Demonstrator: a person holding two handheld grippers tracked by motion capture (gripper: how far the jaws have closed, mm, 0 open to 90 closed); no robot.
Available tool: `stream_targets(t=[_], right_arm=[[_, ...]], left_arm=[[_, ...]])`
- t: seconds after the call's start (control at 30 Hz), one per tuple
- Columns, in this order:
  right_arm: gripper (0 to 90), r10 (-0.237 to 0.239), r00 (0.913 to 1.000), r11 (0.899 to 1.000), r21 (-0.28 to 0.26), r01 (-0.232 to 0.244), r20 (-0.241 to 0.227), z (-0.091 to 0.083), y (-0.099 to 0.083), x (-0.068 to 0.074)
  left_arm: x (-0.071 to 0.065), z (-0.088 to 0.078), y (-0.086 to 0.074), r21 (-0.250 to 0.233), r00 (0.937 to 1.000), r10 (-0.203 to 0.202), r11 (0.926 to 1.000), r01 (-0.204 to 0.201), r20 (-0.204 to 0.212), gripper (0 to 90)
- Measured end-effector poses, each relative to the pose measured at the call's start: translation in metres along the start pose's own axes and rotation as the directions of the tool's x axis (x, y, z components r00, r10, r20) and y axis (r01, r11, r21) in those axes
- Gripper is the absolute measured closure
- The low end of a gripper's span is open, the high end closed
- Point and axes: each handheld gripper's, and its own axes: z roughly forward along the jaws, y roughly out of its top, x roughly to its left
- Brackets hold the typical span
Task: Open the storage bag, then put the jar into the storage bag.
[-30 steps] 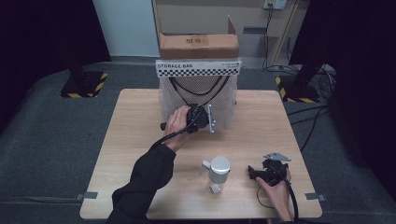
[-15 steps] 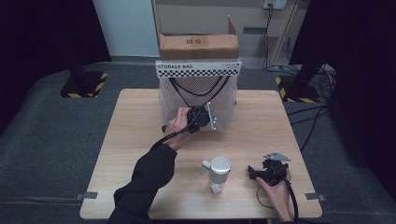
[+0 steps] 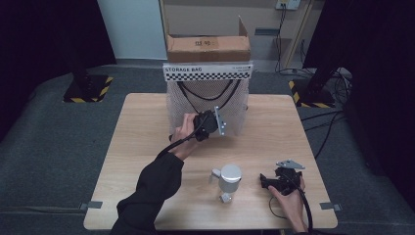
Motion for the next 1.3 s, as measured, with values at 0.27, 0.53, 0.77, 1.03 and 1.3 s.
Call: stream_targets(t=[0.27, 0.53, 0.77, 1.03, 1.3], right_arm=[[0.4, -0.003, 1.0, 1.0, 0.0, 0.003, 0.0, 0.0, 0.0, 0.0], [0.4, -0.003, 1.0, 1.0, 0.0, 0.003, -0.001, 0.0, 0.0, 0.0], [0.4, 0.0, 1.0, 1.0, 0.0, 0.0, -0.001, 0.0, 0.0, 0.0], [0.4, -0.006, 1.0, 1.0, -0.001, 0.006, -0.008, 0.0, 0.0, -0.001], [2.4, -0.014, 0.9993, 1.0, 0.014, 0.014, -0.034, -0.001, 0.003, -0.002]], left_arm=[[0.0, -0.018, 0.0, -0.052, 0.9993, -0.022, 0.9984, 0.024, 0.03, 89.0], [0.001, -0.043, 0.001, -0.097, 0.9966, -0.044, 0.994, 0.051, 0.069, 88.6], [0.005, -0.055, 0.002, -0.111, 0.9967, -0.042, 0.9925, 0.05, 0.069, 88.6], [0.008, -0.064, 0.003, -0.12, 0.9954, -0.052, 0.9908, 0.062, 0.08, 88.5], [0.01, -0.064, 0.002, -0.114, 0.994, -0.05, 0.9916, 0.061, 0.097, 88.3]])
